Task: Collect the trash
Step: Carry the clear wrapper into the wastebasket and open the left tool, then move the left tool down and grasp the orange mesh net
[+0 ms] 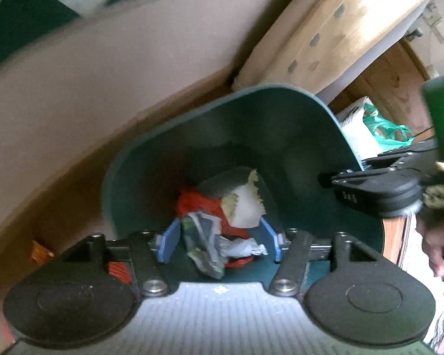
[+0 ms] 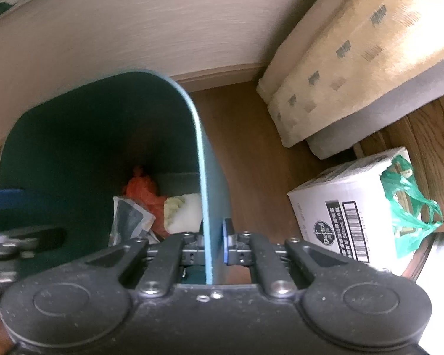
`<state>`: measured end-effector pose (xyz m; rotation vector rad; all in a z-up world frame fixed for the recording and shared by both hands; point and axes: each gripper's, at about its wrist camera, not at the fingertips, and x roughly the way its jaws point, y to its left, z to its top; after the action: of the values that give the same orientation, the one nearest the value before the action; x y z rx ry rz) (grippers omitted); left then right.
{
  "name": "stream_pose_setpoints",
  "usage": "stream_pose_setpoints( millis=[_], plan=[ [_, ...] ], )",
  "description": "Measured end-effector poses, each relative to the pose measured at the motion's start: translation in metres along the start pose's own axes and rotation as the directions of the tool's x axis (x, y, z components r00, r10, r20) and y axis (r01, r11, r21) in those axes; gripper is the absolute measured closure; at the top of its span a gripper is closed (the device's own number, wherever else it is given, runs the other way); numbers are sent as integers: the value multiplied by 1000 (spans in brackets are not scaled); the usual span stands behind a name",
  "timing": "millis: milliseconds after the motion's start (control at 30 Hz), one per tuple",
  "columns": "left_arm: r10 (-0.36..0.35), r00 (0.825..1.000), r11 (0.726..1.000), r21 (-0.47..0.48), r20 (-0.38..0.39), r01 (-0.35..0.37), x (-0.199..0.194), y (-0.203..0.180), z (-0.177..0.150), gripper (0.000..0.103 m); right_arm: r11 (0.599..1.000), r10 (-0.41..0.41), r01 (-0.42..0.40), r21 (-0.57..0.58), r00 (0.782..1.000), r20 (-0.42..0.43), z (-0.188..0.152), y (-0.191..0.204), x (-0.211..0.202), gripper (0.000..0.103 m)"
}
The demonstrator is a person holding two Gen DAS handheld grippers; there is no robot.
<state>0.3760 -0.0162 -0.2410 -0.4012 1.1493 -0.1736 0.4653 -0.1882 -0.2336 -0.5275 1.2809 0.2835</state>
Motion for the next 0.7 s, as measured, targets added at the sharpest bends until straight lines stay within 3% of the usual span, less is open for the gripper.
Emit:
stream_pose_setpoints(
  millis=[67, 167, 300, 500, 700],
  plan=[
    [-6, 1000, 1000, -1, 17, 7, -20, 19, -6, 27, 1000, -3, 3, 7, 1000, -3, -1, -1, 0, 96],
    [7, 1000, 1000, -12, 13, -7, -39, 48, -15, 27, 1000, -7, 8, 27, 1000, -12, -1, -4, 0, 96],
    [89, 996, 996, -13, -25, -89, -44, 80, -31, 27, 997, -2, 5, 80, 1000, -29, -3, -16, 2, 96],
    [189, 972, 973, -104, -139, -205, -4, 136, -48, 27, 990, 1, 6, 138, 999, -51, -8, -26, 9, 95],
    [154, 945, 936, -265, -288, -233, 60, 185, -61, 27, 982, 27, -13, 189, 997, -73, -13, -34, 21, 93]
  ],
)
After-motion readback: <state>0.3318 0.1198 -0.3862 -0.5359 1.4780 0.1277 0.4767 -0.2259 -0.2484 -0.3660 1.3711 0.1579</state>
